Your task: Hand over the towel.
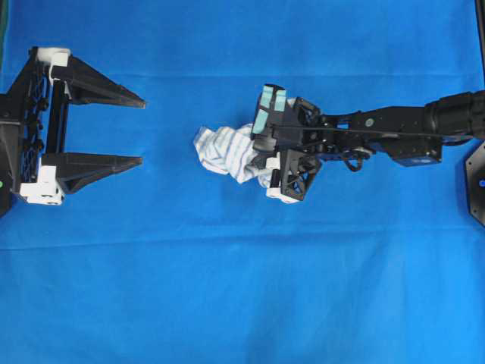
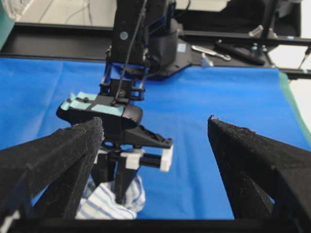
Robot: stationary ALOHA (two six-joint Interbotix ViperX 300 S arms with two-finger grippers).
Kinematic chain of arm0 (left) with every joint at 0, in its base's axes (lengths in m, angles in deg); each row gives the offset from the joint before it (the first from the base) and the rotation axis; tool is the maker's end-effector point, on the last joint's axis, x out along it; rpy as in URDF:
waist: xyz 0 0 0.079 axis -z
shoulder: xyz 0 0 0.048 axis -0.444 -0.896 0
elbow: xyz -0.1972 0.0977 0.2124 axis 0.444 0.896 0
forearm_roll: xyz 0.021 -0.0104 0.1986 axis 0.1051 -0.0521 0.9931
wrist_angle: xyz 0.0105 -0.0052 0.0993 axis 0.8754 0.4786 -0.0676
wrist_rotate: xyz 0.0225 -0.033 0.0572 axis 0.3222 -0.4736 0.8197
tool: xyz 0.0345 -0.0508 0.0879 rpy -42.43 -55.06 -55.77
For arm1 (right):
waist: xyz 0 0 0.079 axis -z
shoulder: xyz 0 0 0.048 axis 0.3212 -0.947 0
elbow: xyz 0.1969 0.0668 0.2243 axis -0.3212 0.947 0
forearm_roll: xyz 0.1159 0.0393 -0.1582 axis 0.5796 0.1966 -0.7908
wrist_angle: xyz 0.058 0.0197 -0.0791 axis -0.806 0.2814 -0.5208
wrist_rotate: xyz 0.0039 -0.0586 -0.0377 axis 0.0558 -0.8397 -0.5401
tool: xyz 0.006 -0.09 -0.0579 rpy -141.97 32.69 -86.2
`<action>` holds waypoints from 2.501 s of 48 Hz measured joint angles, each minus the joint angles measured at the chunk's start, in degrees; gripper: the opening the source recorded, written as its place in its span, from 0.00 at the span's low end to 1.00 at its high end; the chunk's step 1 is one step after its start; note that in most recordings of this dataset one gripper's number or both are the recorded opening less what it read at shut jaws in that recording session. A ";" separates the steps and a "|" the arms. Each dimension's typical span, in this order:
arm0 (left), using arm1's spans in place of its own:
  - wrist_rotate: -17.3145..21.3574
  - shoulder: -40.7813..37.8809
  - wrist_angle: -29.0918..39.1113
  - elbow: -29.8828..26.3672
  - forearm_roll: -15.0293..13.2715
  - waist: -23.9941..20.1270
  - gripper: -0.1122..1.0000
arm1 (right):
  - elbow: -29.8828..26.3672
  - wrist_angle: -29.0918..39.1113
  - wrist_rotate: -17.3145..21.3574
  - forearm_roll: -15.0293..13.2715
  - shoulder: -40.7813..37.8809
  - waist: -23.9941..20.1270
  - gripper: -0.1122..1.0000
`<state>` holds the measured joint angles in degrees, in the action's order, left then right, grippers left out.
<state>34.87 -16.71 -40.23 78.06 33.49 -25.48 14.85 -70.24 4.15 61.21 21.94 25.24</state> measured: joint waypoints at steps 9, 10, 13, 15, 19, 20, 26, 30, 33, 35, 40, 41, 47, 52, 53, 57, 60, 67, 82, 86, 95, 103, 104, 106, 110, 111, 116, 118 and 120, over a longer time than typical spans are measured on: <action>0.09 -0.09 0.00 0.18 0.00 0.00 0.93 | -0.26 0.35 -0.09 0.00 -0.09 0.00 0.20; 0.09 -0.09 0.00 0.18 0.00 0.00 0.93 | -0.26 0.35 0.00 0.00 -0.09 0.00 0.20; 0.09 -0.09 0.00 0.18 0.00 0.00 0.93 | -0.26 0.35 0.09 0.09 -0.09 0.00 0.20; 0.09 -0.18 0.09 0.18 -0.09 0.00 0.93 | -0.26 0.44 0.09 0.09 -0.09 0.00 0.20; 0.09 -0.18 0.00 0.18 0.00 0.00 0.93 | -0.26 0.53 0.09 0.35 -0.09 0.00 0.28; 0.09 -0.18 0.00 0.18 0.00 -0.09 0.93 | -0.26 0.53 0.09 0.44 -0.09 0.00 0.34; 0.09 -0.18 0.00 0.18 0.00 0.00 0.93 | -0.26 0.62 0.09 0.62 -0.09 0.00 0.66; 0.09 -0.18 0.09 0.18 0.00 -0.09 0.93 | 0.26 0.70 0.09 0.70 1.05 0.00 0.75; 0.09 -0.18 0.09 0.18 -0.09 0.00 0.93 | 1.14 0.70 0.09 0.70 3.25 0.00 0.73; 0.09 -0.18 0.09 0.18 0.00 0.00 0.93 | 1.67 0.70 0.09 0.70 4.83 -0.09 0.73; 0.09 -0.18 0.00 0.18 -0.09 0.00 0.93 | 3.69 0.70 0.18 0.70 11.60 0.00 0.74; 0.09 -0.18 0.00 0.18 -0.09 0.00 0.93 | 4.13 0.53 0.09 0.70 13.10 0.00 0.74; 0.09 -0.18 0.00 0.35 0.00 0.00 0.93 | 6.50 -1.41 0.18 0.70 21.09 0.09 0.74; 0.18 -0.18 0.09 0.35 -0.09 0.00 0.93 | 9.23 -5.19 -0.09 0.70 27.60 -0.09 0.74; 0.18 -0.18 0.00 0.35 0.00 0.00 0.93 | 9.84 -6.15 -0.09 0.70 28.83 -0.18 0.74; 0.18 -0.18 0.00 0.35 0.00 -0.09 0.93 | 12.48 -10.20 -0.09 0.70 33.05 -0.35 0.74; 0.18 -0.18 -0.26 0.53 0.00 -0.09 0.93 | 14.15 -12.74 -0.18 0.70 35.95 -0.53 0.74; 0.18 -0.18 -1.23 0.79 0.00 0.00 0.93 | 17.31 -18.19 -0.70 -0.35 41.92 -2.29 0.74; 0.18 -0.18 -2.46 1.67 -0.09 0.00 0.93 | 18.11 -23.03 -0.79 -2.81 43.33 -4.57 0.74; 0.18 -0.18 -2.46 1.76 0.00 0.00 0.93 | 18.11 -23.12 -0.88 -2.72 43.15 -4.57 0.74; 0.18 0.88 -1.05 2.20 -0.09 0.00 0.93 | 18.37 -21.97 -0.88 -2.81 44.21 -4.57 0.74; 0.18 4.66 3.78 3.25 0.00 0.09 0.92 | 20.04 -16.88 -0.88 -2.81 50.71 -4.57 0.74; 0.26 5.71 4.83 3.60 0.00 0.18 0.92 | 20.39 -15.73 -0.88 -2.81 52.38 -4.57 0.74; 0.26 7.29 6.15 4.22 0.00 0.26 0.92 | 21.18 -13.97 -0.79 -2.81 54.76 -4.57 0.74; 0.44 11.43 8.00 6.42 0.00 0.44 0.92 | 22.85 -10.99 -0.88 -2.81 59.94 -4.57 0.74; 0.44 12.39 8.26 6.94 0.00 0.44 0.92 | 23.47 -10.28 -0.88 -2.81 61.44 -4.57 0.74; 0.70 17.49 9.32 10.20 -0.09 0.44 0.92 | 27.16 -7.29 -0.88 -2.90 69.52 -4.57 0.74; 0.79 19.78 9.40 11.78 0.00 0.53 0.92 | 28.92 -6.50 -0.79 -2.99 72.69 -4.57 0.74; 0.79 21.71 9.40 13.10 0.00 0.53 0.92 | 30.50 -5.71 -0.88 -2.90 75.59 -4.57 0.74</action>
<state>35.66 4.99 -30.82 91.16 33.49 -24.95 45.35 -75.95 3.27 58.31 97.52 20.67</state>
